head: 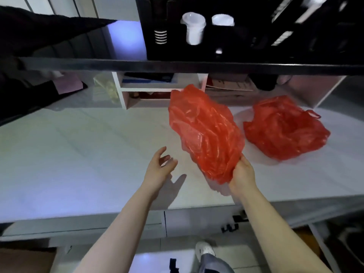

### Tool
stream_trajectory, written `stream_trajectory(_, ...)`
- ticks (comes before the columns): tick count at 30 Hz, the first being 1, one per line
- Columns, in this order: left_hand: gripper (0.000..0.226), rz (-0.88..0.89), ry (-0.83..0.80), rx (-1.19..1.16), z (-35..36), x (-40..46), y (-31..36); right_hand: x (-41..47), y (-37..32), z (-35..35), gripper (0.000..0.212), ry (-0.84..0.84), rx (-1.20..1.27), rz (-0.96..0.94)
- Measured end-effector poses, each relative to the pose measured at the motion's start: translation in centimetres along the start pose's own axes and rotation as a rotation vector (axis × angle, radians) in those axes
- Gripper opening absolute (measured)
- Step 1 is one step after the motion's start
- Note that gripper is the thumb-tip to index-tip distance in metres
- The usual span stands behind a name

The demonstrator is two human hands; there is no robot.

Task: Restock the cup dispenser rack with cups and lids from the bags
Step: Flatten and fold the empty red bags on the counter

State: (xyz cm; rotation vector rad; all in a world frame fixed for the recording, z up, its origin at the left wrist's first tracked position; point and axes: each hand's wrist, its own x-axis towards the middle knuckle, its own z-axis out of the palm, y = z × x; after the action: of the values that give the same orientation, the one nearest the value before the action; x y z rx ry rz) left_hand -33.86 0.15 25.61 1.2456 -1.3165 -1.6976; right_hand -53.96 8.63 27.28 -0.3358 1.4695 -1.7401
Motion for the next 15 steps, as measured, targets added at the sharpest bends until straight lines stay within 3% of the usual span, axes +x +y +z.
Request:
stream_trajectory(5, 0.070, 0.136, -0.072, -0.038, 3.7, 2.1, 3.6, 0.2, -2.1, -0.9, 0.025, -0.039, 0.011, -0.027)
stream_trajectory(9, 0.042, 0.131, -0.174, -0.152, 7.1, 3.4, 5.7, 1.7, -3.5, -1.2, 0.028, -0.099, -0.163, 0.002)
stream_trajectory(11, 0.024, 0.133, -0.067, -0.145, 8.4, 3.9, 6.2, 2.6, -4.3, -1.2, 0.023, -0.119, -0.344, -0.069)
stream_trajectory(15, 0.028, 0.122, 0.152, -0.246, 6.9, 5.1, 5.7, 5.0, -6.1, -2.9, 0.023, 0.027, -0.483, -0.333)
